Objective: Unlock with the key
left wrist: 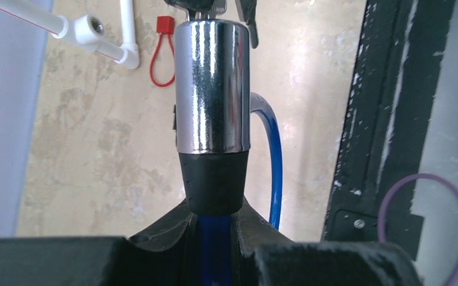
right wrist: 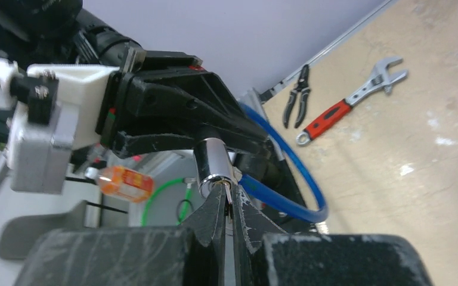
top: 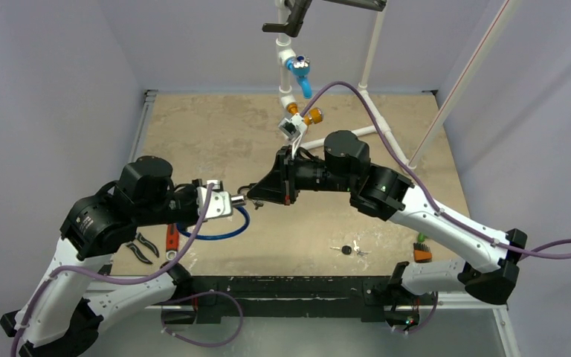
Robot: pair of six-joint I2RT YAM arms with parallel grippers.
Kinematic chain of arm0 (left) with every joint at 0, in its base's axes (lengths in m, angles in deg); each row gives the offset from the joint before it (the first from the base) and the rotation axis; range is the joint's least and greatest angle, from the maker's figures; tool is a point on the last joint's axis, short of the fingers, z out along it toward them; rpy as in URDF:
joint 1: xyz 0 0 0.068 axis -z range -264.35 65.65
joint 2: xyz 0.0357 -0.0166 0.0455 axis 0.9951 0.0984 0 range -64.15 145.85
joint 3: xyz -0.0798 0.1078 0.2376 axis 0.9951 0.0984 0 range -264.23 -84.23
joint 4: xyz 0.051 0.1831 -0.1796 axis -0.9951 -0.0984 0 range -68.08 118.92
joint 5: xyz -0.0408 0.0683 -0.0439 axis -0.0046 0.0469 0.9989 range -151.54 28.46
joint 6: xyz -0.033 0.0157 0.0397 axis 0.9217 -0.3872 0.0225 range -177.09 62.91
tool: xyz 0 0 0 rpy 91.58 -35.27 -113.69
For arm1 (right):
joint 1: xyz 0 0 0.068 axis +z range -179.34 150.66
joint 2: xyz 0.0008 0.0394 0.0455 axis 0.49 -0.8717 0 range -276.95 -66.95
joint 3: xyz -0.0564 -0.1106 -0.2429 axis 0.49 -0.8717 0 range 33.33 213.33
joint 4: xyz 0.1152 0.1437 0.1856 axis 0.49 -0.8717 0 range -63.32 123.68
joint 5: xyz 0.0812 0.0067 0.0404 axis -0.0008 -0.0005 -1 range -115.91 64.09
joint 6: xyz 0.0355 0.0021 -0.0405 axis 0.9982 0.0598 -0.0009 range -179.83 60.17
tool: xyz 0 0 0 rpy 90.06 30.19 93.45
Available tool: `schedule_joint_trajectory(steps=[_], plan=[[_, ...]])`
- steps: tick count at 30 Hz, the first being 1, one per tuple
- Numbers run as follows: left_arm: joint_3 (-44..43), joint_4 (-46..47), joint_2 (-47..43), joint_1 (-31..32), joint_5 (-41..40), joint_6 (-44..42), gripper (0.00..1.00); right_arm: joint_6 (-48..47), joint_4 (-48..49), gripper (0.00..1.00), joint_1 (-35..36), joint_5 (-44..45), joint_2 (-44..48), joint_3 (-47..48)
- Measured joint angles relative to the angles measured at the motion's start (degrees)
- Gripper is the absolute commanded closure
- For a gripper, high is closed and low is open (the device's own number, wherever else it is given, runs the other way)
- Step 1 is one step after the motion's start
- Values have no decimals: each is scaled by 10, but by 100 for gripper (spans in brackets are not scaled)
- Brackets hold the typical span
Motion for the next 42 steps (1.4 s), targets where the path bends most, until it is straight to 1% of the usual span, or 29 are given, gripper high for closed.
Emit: schedule_joint_trajectory(steps=[1, 4, 10, 17, 22, 26, 27, 29, 30, 32, 34, 35, 37, 39, 42], plan=[[-3, -1, 2, 9, -14, -10, 100, 3, 1, 100, -4, -1, 0, -1], [-10, -1, 7, 34, -56, -41, 100, 61, 19, 100, -19, -23, 0, -13], [-10, 12, 9, 74, -136, -101, 100, 142, 30, 100, -37, -46, -10, -19], [17, 65, -4, 119, -226, -186, 100, 225, 43, 100, -60, -70, -12, -29], [31, 94, -16, 139, -257, -231, 100, 274, 59, 100, -73, -91, -13, -35], [33, 106, -27, 149, -262, -240, 100, 296, 71, 100, -75, -108, -15, -35], [30, 105, -27, 149, -260, -238, 100, 299, 75, 99, -75, -113, -15, -35], [15, 97, -24, 149, -248, -223, 100, 304, 83, 87, -76, -120, -15, -35], [7, 94, -23, 149, -240, -214, 100, 306, 87, 77, -77, -123, -14, -34], [-6, 94, -21, 149, -213, -197, 100, 311, 93, 62, -76, -123, -15, -31], [-12, 96, -22, 150, -185, -181, 100, 312, 94, 54, -76, -122, -15, -26], [-13, 99, -23, 150, -170, -170, 100, 313, 94, 45, -77, -121, -15, -24], [-13, 103, -26, 150, -153, -158, 100, 311, 93, 35, -80, -118, -14, -18], [-12, 105, -29, 148, -141, -146, 100, 305, 88, 30, -85, -117, -12, -10], [-7, 107, -38, 141, -134, -132, 100, 290, 72, 29, -98, -116, 0, 2]])
